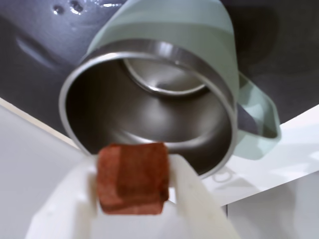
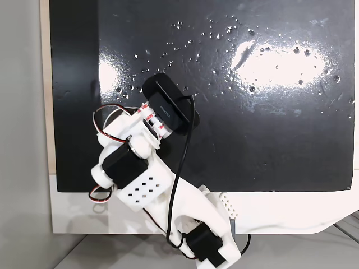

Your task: Grasp a cube and put it in the cup.

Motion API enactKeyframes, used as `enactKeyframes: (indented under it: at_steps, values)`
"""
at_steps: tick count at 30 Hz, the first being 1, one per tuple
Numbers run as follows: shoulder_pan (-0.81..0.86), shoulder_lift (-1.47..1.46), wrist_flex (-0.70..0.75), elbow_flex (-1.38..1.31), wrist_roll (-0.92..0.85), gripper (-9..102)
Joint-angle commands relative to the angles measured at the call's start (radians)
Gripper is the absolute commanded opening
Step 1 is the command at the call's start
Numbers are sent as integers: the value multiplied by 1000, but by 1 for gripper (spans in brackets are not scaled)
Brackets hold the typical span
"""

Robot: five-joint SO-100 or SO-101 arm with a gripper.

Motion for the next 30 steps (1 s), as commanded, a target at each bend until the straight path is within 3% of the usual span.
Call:
enactKeyframes:
  at_steps: [1,4,8,10,30]
  values:
    - [-17,46,6,6,-9,0]
    - [-20,46,6,12,-9,2]
    - [-37,49,12,9,-3,23]
    - [-43,57,18,5,8,26]
    - [-54,112,25,72,-2,25]
